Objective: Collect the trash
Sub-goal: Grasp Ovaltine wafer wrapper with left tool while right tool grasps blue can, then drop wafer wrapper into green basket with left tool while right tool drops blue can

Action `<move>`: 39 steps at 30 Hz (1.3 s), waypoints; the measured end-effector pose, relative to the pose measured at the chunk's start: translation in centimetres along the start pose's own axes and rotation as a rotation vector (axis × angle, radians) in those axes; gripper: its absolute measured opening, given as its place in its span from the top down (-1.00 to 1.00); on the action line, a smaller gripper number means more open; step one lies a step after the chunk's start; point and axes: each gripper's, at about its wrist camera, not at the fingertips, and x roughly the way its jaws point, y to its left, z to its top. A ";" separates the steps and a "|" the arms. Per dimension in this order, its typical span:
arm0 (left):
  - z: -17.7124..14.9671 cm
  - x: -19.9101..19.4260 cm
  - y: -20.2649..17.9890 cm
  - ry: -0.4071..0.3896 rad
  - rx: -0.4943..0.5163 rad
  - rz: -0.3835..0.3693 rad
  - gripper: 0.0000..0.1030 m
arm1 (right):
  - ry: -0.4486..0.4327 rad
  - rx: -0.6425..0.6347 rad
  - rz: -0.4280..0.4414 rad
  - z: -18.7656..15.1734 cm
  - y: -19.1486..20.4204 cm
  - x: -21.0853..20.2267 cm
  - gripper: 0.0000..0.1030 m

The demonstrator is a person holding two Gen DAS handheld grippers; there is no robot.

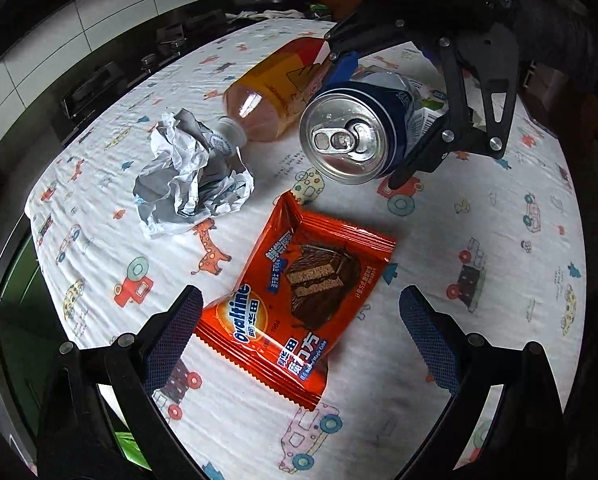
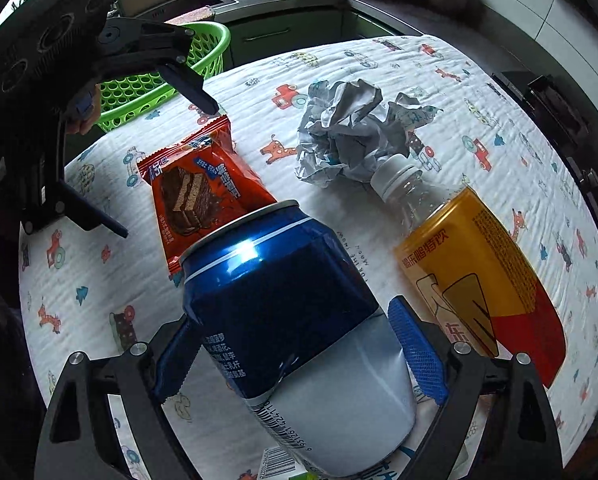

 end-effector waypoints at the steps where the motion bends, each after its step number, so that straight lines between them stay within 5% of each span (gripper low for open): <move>1: 0.1 0.3 0.2 0.008 0.002 -0.002 -0.89 | -0.006 0.009 0.008 0.0 -0.1 -0.1 -0.68; 12: 0.6 2.5 0.5 0.054 0.017 -0.022 -0.84 | -0.026 0.047 0.040 0.0 -0.3 -0.1 -0.67; 20: 0.2 2.0 0.4 0.047 -0.050 -0.010 -0.25 | -0.041 0.073 0.047 0.1 0.1 0.1 -0.67; 28: -1.8 -0.3 -0.1 0.013 -0.145 0.026 0.02 | -0.063 0.093 0.055 0.3 1.4 -0.4 -0.67; 39: -6.6 -7.5 1.2 -0.096 -0.358 0.165 0.05 | -0.121 0.130 0.091 2.9 4.4 -1.0 -0.66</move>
